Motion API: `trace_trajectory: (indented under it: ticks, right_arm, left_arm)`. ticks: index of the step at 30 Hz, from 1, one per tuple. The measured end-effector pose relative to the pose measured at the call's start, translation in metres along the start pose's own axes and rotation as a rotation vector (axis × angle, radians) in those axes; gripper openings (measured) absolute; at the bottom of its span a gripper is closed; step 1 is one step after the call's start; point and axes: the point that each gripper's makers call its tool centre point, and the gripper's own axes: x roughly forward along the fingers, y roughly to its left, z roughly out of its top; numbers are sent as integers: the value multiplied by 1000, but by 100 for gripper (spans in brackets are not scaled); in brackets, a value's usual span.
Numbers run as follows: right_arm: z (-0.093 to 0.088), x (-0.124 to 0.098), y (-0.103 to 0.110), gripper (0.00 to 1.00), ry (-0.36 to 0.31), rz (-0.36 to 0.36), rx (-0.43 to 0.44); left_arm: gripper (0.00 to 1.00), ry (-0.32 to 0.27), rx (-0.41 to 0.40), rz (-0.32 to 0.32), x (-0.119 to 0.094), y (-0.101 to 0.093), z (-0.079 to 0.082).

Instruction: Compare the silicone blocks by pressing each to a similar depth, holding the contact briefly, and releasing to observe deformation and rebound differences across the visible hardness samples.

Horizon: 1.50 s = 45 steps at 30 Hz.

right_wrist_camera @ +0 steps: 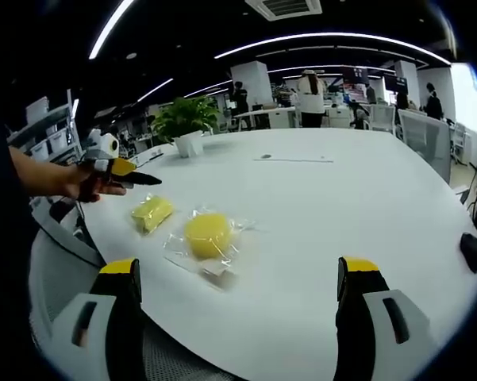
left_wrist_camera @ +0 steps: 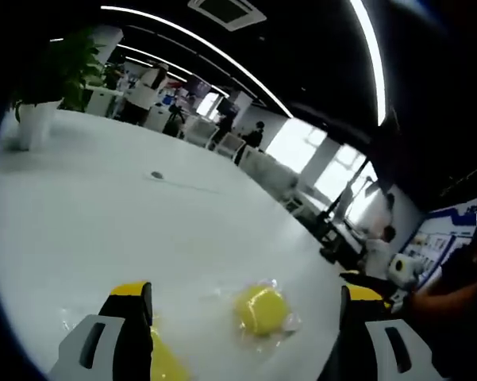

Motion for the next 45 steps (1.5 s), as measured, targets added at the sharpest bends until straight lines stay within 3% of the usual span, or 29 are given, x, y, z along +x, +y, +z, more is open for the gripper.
trace_trajectory:
  ticks: [8, 12, 16, 22, 27, 30, 33, 38, 41, 43, 45]
  right_arm:
    - [1, 2, 2, 96, 0, 7, 4]
    - [-2, 3, 2, 96, 12, 11, 9]
    - [-1, 4, 4, 96, 21, 18, 2]
    - [3, 2, 5, 96, 32, 22, -14]
    - [5, 1, 3, 96, 33, 13, -15]
    - [5, 0, 4, 96, 30, 11, -13]
    - [5, 0, 5, 96, 29, 9, -13]
    - [7, -6, 4, 96, 20, -3, -10]
    - [6, -9, 1, 96, 22, -11, -12]
    - [6, -13, -1, 96, 21, -17, -12]
    - [6, -15, -3, 96, 19, -25, -10]
  left_arm:
    - [97, 3, -69, -3, 22, 4, -4]
    - [98, 14, -116, 21, 35, 11, -9]
    - [92, 35, -159, 44, 42, 17, -16]
    - [94, 34, -216, 63, 55, 24, -24]
    - [92, 56, -278, 47, 64, 22, -31]
    - [87, 67, -283, 55, 69, 24, -34]
    - [73, 78, -317, 49, 71, 22, -36]
    - [57, 93, -457, 43, 82, 24, -41]
    - [54, 99, -443, 46, 84, 25, -43]
    - [51, 109, -477, 45, 86, 26, -45]
    - [45, 116, -504, 87, 89, 32, -47]
